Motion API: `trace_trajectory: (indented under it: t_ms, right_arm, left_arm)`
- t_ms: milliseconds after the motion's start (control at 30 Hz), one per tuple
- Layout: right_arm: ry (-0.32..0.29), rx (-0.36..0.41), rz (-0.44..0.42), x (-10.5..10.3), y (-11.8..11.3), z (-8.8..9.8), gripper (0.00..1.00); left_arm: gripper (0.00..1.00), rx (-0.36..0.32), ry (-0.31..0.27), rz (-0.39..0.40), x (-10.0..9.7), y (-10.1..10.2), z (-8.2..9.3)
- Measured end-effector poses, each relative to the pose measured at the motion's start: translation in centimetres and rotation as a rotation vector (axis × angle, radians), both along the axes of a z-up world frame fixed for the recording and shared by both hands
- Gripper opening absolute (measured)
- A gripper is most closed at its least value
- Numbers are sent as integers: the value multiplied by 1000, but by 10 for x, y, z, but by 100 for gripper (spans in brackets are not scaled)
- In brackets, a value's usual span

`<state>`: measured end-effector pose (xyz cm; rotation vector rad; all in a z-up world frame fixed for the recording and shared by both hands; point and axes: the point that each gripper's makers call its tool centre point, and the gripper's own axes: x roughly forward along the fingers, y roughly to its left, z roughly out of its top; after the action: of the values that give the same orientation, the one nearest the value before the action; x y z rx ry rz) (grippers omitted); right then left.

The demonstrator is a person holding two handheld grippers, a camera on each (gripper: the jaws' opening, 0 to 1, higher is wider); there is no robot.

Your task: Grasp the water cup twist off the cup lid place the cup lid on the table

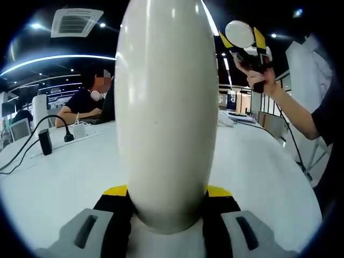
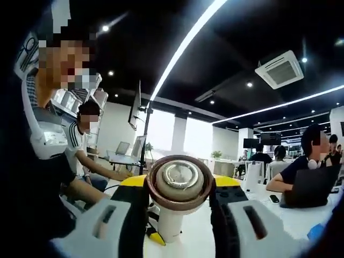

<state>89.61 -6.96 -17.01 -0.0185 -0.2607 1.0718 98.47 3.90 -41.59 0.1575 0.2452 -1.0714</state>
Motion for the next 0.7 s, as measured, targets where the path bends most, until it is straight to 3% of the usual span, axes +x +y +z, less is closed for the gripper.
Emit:
trace_trajectory:
  t_ms: [700]
  right_arm:
    - [56,-3,-2,-4,-4,-29,46]
  left_arm:
    - [52,0,0,2,1,0,0]
